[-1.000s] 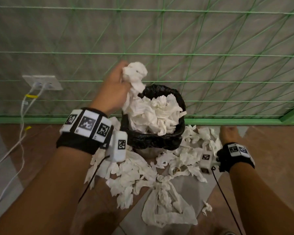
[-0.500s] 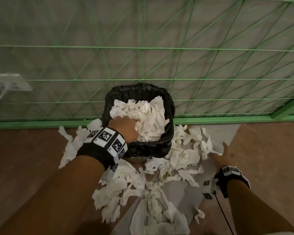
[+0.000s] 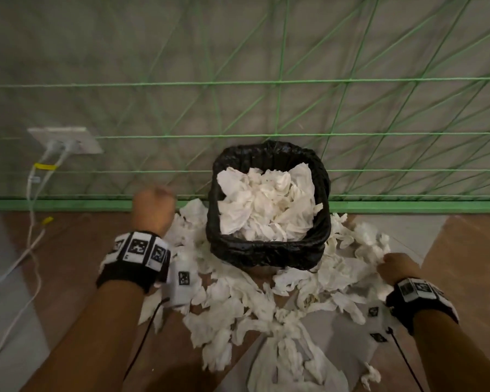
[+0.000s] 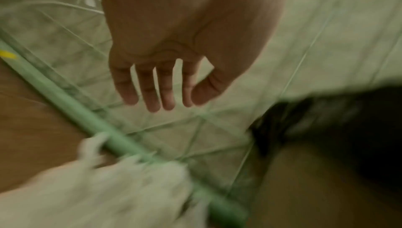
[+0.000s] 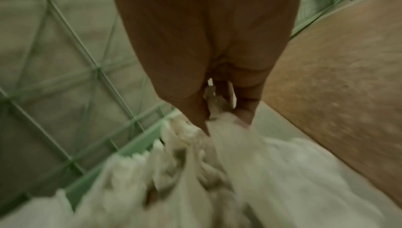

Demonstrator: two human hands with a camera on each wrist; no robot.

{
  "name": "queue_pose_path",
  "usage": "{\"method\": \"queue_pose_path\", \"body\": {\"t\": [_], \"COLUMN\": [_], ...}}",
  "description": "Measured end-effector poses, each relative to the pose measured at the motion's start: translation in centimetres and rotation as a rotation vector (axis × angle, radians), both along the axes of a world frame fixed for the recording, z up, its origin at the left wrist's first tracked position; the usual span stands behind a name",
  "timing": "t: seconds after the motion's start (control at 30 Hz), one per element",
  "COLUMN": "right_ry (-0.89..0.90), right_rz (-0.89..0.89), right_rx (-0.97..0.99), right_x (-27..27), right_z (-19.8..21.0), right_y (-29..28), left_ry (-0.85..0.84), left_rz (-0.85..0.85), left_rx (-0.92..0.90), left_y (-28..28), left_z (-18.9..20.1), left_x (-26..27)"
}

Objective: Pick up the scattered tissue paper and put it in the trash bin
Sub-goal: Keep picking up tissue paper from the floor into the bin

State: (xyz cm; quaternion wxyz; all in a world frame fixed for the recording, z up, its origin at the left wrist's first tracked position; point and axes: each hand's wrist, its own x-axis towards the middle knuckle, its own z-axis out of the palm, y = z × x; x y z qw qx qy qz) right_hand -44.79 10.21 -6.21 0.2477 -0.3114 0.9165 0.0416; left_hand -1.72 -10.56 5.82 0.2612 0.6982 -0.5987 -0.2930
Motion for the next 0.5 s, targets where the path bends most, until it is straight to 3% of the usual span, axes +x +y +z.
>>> {"method": "queue_pose_path", "body": {"t": [0.1,0.17,0.23,0.37,0.5], "right_ry": [-0.045,-0.101,-0.13,-0.126,-0.037], "right_rz": [-0.015,-0.052,-0.066,0.031,0.105], "right_rx": [-0.064,-0.183,-0.293,-0.549,-0.855], "right_x": [-1.4,-1.9,-1.7,0.6,4.3], "right_z": [3.2,6.3,10.1,19.2,26.7], "right_y": [-1.1,-1.9,-2.8,-4.8,-6.4], "left_ry": [-0.306,-0.526,-0.575,-0.608,-0.615], "left_rz": [-0.285,-0.359,-0.353,-0.379,-0.256], "left_rx": [0.263,0.347,0.414,0.296,0.162], "left_y": [3.6,7.2,10.8,12.8,11.5], "left_z": [-8.9,-12.6,-14.6,-17.4,-13.0], "left_x": [4.1,5.6,6.1,8.2,7.0]}}
